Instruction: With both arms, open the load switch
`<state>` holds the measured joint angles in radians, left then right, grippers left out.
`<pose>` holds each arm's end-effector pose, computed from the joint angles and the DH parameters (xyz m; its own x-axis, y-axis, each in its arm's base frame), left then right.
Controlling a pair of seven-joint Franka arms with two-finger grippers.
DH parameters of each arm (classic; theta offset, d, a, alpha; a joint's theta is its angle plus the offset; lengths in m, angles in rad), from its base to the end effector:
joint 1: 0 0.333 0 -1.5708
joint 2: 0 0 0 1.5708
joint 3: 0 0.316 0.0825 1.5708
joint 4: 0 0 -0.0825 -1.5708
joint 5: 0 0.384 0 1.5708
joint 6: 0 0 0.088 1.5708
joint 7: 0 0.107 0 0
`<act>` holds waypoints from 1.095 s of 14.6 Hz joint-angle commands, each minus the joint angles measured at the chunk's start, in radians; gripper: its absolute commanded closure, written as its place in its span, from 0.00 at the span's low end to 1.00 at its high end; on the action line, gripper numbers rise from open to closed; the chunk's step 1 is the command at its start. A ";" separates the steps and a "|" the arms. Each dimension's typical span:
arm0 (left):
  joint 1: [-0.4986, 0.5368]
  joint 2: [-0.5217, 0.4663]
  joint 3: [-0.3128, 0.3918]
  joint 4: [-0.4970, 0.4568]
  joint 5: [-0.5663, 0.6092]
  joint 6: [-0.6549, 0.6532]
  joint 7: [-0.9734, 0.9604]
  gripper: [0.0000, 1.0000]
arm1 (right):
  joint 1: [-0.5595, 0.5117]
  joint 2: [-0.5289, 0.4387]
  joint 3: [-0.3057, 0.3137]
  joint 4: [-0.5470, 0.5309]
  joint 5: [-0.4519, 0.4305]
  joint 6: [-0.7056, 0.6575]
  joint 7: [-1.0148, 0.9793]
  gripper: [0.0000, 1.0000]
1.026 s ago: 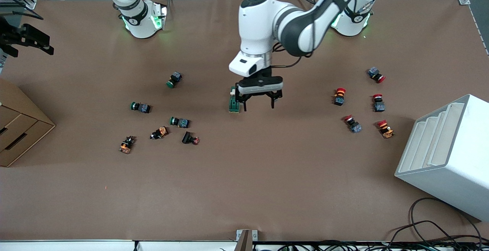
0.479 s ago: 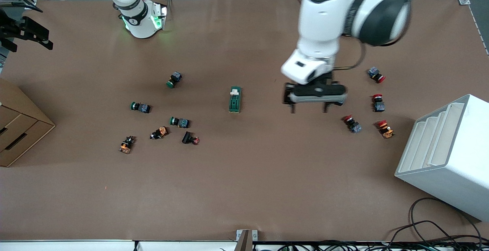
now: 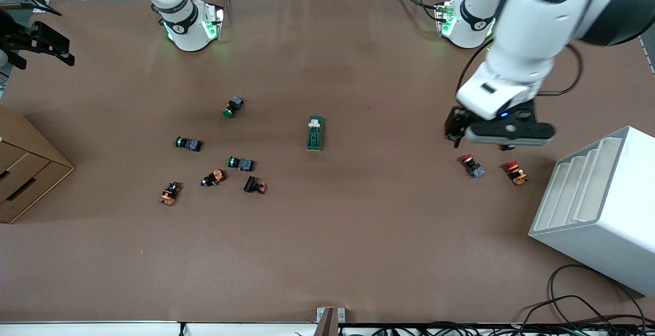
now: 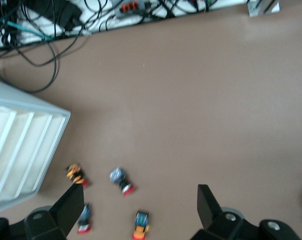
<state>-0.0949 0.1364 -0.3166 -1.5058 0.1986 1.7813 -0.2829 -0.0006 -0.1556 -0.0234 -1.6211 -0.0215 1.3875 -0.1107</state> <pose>0.5746 -0.2180 0.6008 0.9710 -0.1569 0.1805 -0.1388 -0.9843 -0.1092 0.4849 -0.0153 0.6668 0.9934 0.0833 -0.0794 0.0843 -0.9964 0.0090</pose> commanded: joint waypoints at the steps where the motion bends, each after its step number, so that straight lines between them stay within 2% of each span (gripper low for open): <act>1: -0.003 -0.044 0.095 0.053 -0.083 -0.108 0.153 0.00 | -0.009 -0.027 0.010 -0.020 -0.003 -0.013 0.035 0.00; 4: -0.003 -0.084 0.223 0.053 -0.178 -0.209 0.293 0.00 | -0.004 -0.025 0.010 -0.017 -0.003 -0.022 0.046 0.00; 6: 0.006 -0.109 0.260 0.053 -0.183 -0.294 0.304 0.00 | -0.001 -0.025 0.007 -0.017 -0.003 -0.016 0.039 0.00; 11: 0.069 -0.172 0.264 0.047 -0.179 -0.382 0.306 0.00 | 0.001 -0.025 0.007 -0.017 -0.003 -0.013 0.032 0.00; 16: 0.070 -0.213 0.263 -0.008 -0.185 -0.381 0.307 0.00 | 0.004 -0.027 0.011 -0.019 -0.006 -0.022 0.032 0.00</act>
<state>-0.0305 -0.0469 -0.0501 -1.4764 0.0339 1.4020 0.0137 -0.0006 -0.1562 -0.0198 -1.6201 -0.0215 1.3689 -0.0843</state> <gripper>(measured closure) 0.000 0.000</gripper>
